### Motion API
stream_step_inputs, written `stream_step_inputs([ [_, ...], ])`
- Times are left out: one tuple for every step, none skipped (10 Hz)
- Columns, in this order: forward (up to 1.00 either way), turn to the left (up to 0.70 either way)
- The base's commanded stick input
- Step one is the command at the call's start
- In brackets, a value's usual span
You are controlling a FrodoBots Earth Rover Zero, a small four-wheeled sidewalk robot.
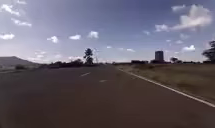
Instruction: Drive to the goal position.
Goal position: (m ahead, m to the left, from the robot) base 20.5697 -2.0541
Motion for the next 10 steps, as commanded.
stream_step_inputs([
  [0.85, 0.01],
  [0.85, 0.01],
  [0.85, 0.01],
  [0.85, 0.01],
  [0.85, 0.01],
  [0.85, 0.01],
  [0.85, 0.01],
  [0.85, 0.01],
  [0.85, 0.01],
  [0.85, 0.01],
])
